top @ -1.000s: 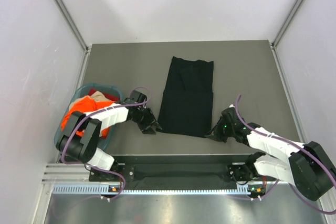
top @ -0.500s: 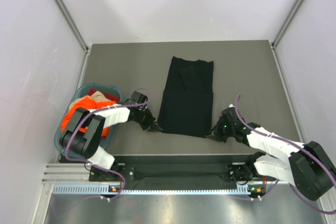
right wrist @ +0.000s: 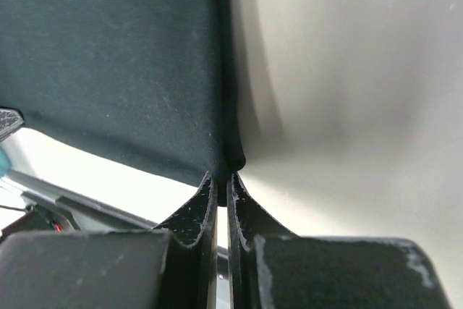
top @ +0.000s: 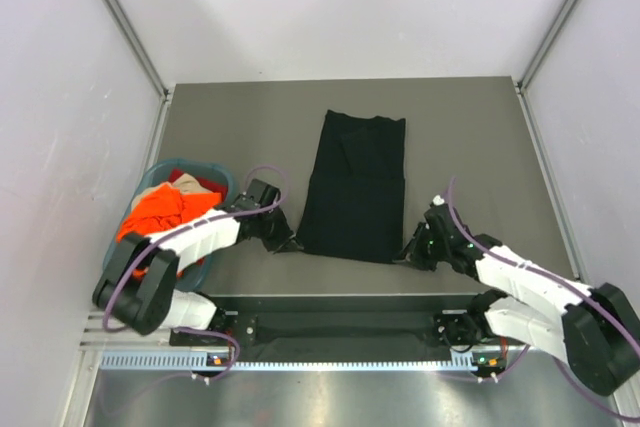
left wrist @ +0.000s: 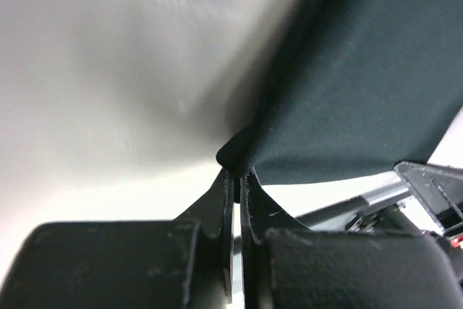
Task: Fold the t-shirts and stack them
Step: Fold the tshirt
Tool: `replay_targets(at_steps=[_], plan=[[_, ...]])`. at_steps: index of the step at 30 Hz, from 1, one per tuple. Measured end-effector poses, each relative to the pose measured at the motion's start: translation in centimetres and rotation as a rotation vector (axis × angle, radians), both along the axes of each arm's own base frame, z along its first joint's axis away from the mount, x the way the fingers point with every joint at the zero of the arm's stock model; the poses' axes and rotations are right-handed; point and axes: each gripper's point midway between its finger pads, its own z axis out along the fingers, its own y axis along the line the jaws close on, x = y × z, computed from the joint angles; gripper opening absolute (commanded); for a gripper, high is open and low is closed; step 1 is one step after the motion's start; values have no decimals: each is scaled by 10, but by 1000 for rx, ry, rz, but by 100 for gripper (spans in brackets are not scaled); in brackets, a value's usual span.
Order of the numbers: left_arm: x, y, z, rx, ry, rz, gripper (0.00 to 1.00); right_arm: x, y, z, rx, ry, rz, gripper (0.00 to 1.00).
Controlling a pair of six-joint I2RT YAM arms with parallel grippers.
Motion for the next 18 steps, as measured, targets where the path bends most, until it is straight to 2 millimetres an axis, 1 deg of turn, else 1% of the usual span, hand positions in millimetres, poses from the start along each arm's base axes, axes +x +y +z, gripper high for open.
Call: replay_targets(at_steps=[5, 9, 14, 18], plan=[[-12, 2, 25, -6, -66, -17, 0, -11, 3, 16, 25, -42, 43, 0], [-23, 7, 37, 3, -84, -13, 0, -25, 10, 30, 57, -69, 76, 0], [-34, 14, 50, 5, -114, -10, 0, -48, 19, 34, 71, -48, 119, 0], [-44, 19, 63, -2, -144, -2, 0, -60, 24, 40, 92, -41, 120, 0]])
